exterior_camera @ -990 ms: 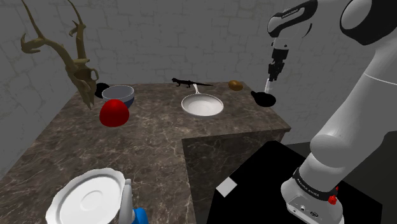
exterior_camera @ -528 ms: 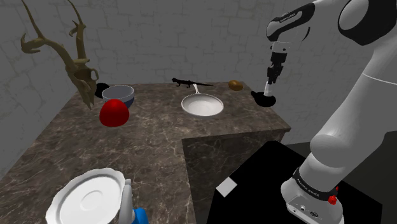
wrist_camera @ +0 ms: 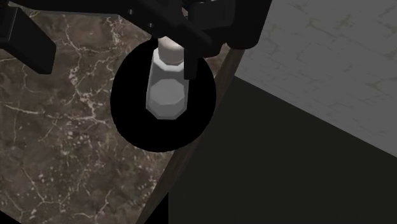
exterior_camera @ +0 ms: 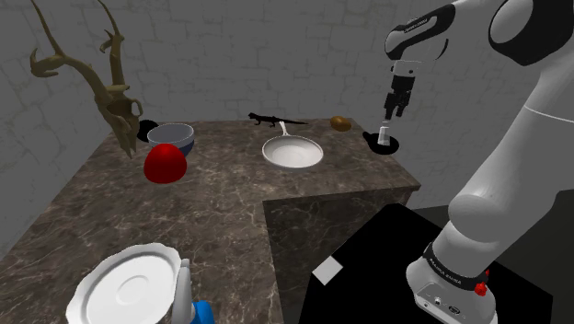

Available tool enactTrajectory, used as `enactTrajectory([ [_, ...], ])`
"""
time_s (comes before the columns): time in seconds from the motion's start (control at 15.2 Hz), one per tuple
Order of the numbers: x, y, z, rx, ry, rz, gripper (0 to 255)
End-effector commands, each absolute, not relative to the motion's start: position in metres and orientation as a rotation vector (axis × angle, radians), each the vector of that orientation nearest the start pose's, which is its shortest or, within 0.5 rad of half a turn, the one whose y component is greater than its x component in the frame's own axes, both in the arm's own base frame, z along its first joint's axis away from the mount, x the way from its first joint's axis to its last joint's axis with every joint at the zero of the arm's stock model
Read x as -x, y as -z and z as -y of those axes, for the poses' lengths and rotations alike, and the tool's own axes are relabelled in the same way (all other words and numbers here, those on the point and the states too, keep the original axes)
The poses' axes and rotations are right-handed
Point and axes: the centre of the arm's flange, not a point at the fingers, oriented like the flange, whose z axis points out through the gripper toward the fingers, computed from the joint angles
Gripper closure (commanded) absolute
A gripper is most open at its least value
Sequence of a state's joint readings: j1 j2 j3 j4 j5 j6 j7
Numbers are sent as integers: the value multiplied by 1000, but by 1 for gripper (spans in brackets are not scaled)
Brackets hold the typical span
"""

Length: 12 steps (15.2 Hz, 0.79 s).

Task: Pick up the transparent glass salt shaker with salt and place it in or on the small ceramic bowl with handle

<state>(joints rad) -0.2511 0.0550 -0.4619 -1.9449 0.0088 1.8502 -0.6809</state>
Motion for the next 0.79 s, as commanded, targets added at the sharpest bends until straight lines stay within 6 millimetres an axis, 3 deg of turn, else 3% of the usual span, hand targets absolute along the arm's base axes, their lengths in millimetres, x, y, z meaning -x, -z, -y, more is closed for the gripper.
enactTrajectory([
  [0.0,-421,-443,359,3056,-185,-55,0],
  [0.26,-427,-493,363,3056,-185,-55,0],
  [0.73,-427,-493,363,3056,-185,-55,0],
])
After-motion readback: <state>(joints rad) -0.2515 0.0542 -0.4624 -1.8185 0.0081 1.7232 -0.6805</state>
